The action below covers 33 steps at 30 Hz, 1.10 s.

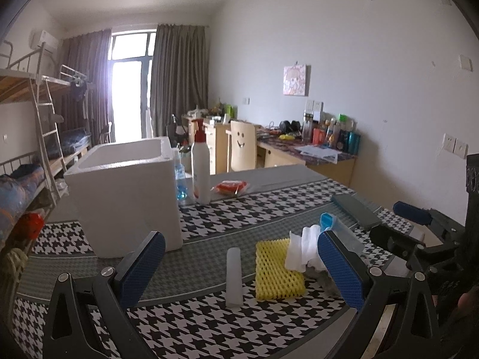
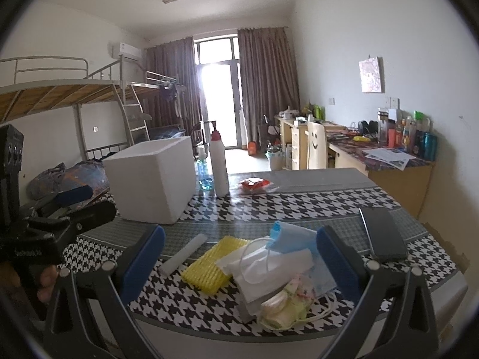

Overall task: Organize soft objects
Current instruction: 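Lower the left tool onto the translucent white tube and close it while the right tool reaches the blue mask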

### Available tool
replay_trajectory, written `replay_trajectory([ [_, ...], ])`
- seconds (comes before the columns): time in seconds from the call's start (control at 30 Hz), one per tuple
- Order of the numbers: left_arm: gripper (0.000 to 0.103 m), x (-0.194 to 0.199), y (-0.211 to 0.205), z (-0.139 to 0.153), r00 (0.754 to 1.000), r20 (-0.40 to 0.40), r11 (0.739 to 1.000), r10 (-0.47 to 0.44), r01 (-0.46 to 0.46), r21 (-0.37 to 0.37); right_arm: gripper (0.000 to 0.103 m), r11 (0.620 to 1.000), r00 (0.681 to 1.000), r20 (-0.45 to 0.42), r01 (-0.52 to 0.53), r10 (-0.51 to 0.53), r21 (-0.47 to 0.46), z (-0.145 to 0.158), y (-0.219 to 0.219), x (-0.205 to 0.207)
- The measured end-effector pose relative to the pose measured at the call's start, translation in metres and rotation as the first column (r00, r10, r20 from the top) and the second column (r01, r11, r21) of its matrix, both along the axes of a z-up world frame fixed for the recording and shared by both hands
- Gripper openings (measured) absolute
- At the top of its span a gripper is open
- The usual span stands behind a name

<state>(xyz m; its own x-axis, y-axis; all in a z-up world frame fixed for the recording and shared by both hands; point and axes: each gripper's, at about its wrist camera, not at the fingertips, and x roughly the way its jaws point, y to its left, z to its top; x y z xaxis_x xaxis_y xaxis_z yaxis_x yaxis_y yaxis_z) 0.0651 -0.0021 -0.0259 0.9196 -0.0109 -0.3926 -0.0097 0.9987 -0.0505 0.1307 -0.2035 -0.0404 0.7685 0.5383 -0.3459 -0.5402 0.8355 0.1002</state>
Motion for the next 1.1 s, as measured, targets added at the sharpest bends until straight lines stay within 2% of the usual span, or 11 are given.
replay_trajectory([
  [0.8, 0.102, 0.054, 0.003, -0.039, 0.985, -0.170, 1.000, -0.013, 0.012, -0.011, 0.102, 0.996, 0.990, -0.113, 0.076, -0.081, -0.043, -0.021, -0.009, 0.043],
  [1.1, 0.090, 0.070, 0.006, -0.053, 0.971, -0.239, 0.999, -0.026, 0.018, -0.032, 0.102, 0.993, 0.985, -0.136, 0.102, -0.109, -0.055, -0.027, -0.015, 0.057],
])
